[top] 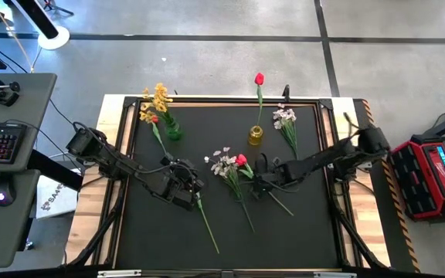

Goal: Sort flowers into vase by color
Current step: Put the top right red flower into the yellow vase

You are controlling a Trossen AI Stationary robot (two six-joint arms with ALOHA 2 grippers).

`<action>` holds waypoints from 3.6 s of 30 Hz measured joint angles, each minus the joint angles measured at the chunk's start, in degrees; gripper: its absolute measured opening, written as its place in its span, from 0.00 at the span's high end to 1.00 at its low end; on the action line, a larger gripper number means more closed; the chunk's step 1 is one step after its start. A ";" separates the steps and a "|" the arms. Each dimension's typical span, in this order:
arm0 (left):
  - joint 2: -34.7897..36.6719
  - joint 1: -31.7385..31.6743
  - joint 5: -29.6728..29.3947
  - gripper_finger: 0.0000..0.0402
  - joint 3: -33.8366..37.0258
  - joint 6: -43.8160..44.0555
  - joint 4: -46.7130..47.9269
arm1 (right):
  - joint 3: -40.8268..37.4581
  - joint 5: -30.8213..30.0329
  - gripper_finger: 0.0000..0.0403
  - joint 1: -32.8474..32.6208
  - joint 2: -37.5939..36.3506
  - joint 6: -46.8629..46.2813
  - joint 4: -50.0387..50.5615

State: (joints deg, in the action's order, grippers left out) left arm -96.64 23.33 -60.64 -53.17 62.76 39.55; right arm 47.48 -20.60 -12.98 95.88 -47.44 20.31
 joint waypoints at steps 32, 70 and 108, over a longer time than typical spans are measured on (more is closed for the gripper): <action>0.00 1.27 -3.42 0.65 0.00 0.03 -2.58 | -29.35 -6.42 1.00 4.36 -27.17 43.42 -82.13; 0.00 1.22 -1.62 0.65 0.00 -12.02 -14.17 | -18.27 14.60 1.00 32.86 -14.54 52.48 -104.23; 0.00 1.25 -1.25 0.65 0.00 -11.94 -14.17 | -18.34 0.38 1.00 31.80 -9.49 52.70 -99.47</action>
State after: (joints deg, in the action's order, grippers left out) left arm -96.64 24.58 -61.89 -53.17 50.82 25.39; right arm 29.15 -20.23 18.81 86.39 5.26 -79.16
